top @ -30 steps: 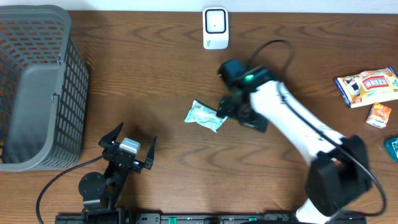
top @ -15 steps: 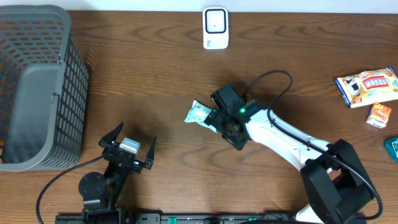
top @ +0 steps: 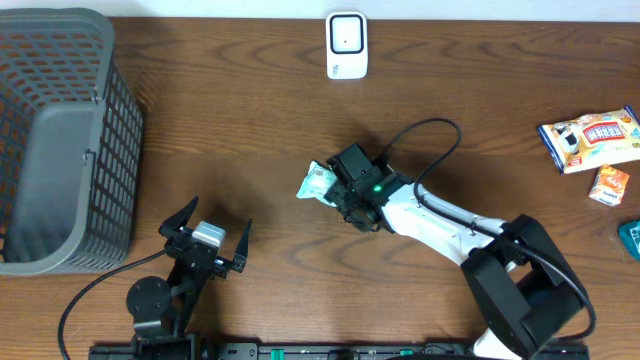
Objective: Scan the item barcode
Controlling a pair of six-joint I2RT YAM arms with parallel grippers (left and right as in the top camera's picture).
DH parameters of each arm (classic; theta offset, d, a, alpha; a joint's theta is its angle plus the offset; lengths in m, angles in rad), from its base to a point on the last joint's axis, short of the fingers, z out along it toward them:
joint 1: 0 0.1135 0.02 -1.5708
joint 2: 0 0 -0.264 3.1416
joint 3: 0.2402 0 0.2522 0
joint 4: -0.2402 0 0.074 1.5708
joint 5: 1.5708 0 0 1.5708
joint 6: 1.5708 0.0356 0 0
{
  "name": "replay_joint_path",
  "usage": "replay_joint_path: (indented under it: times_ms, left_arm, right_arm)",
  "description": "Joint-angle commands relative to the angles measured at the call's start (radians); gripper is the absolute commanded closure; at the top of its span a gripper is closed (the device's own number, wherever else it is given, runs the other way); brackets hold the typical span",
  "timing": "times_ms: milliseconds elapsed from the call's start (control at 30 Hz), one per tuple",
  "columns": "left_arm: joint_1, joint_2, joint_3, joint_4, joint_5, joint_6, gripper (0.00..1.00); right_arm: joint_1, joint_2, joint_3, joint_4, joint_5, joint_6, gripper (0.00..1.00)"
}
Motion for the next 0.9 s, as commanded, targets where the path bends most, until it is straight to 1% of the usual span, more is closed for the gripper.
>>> replay_joint_path:
  times_ms: [0, 33, 133, 267, 433, 733, 833, 867]
  left_arm:
    - [-0.004, -0.003, -0.021, -0.034, 0.013, 0.013, 0.02]
    - [-0.004, -0.003, -0.021, -0.034, 0.013, 0.013, 0.02]
    - [-0.004, -0.003, -0.021, -0.034, 0.013, 0.013, 0.02]
    - [-0.004, -0.003, -0.021, -0.034, 0.013, 0.013, 0.02]
    - [-0.004, -0.003, -0.021, -0.034, 0.013, 0.013, 0.02]
    - [-0.004, -0.003, -0.021, -0.034, 0.013, 0.013, 0.02]
    - [-0.004, -0.003, -0.021, -0.034, 0.013, 0.013, 0.02]
    - [-0.004, -0.003, -0.021, -0.034, 0.013, 0.013, 0.02]
  right_arm:
    - [0.0, 0.066, -0.017, -0.026, 0.032, 0.015, 0.73]
    - [-0.002, 0.067, -0.017, -0.036, 0.034, 0.015, 0.82]
    - [-0.01, 0.055, -0.017, -0.055, 0.036, 0.007, 0.99]
    - [-0.04, -0.012, -0.017, -0.092, 0.037, -0.084, 0.99]
    - [-0.08, -0.156, -0.017, -0.103, 0.047, -0.29, 0.99]
    - [-0.08, -0.433, -0.017, -0.134, -0.02, -0.618, 0.99]
    - [-0.072, -0.493, -0.017, -0.153, -0.02, -0.632, 0.98]
    - [-0.072, -0.502, -0.017, -0.159, -0.02, -0.622, 0.94]
